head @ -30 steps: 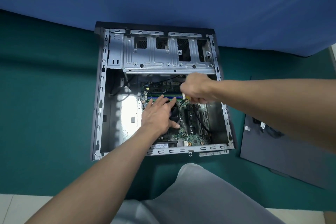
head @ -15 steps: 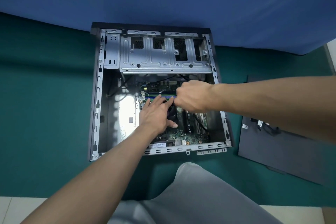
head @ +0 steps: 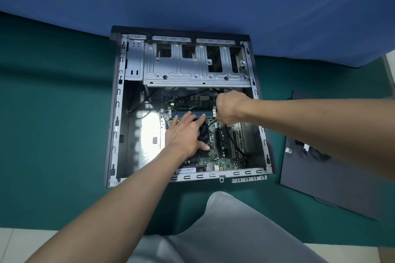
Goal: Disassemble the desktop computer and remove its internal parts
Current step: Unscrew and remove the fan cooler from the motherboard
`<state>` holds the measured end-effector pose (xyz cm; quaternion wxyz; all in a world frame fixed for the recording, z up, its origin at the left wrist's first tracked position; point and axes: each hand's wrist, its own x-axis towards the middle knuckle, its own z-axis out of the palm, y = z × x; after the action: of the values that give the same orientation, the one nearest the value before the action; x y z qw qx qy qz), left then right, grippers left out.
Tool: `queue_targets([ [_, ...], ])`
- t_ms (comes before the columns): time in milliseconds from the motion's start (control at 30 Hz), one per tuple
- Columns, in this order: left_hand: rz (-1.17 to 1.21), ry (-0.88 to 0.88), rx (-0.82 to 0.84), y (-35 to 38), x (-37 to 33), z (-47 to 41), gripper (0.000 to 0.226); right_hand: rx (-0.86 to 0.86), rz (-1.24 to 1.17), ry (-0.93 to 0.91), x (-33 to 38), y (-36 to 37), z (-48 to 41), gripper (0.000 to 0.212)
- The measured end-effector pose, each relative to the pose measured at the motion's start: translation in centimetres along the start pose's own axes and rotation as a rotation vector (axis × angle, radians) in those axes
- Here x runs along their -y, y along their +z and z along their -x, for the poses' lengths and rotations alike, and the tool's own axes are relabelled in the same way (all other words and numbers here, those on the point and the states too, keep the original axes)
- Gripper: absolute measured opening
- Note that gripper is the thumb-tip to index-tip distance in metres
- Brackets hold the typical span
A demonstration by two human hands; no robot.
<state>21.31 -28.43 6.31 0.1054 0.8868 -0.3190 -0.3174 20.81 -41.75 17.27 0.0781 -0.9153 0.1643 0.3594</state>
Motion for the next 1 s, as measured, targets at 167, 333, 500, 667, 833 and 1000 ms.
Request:
queue_targets([
  [167, -0.026, 0.006, -0.025, 0.2, -0.1, 0.0, 0.097, -0.134, 0.624, -0.525, 0.7, -0.3, 0.2, 0.022],
  [333, -0.016, 0.005, -0.029, 0.1, 0.1, -0.1, 0.098, -0.128, 0.287, -0.454, 1.1, -0.7, -1.0, 0.038],
  [500, -0.011, 0.005, -0.021, 0.2, 0.2, -0.1, 0.101, 0.003, -0.488, 0.202, 0.9, -0.7, -1.4, 0.027],
  [667, -0.017, 0.005, -0.014, 0.2, 0.1, -0.1, 0.102, 0.082, -0.280, 0.158, 0.4, -0.8, -1.9, 0.027],
  [833, -0.027, 0.010, -0.016, 0.1, 0.0, 0.0, 0.101, -0.063, 0.506, -0.418, -0.7, -0.8, -0.4, 0.032],
  [1000, -0.016, 0.005, -0.015, 0.0, 0.0, 0.0, 0.101, -0.095, 0.714, -0.607, -1.3, -0.5, -0.5, 0.019],
])
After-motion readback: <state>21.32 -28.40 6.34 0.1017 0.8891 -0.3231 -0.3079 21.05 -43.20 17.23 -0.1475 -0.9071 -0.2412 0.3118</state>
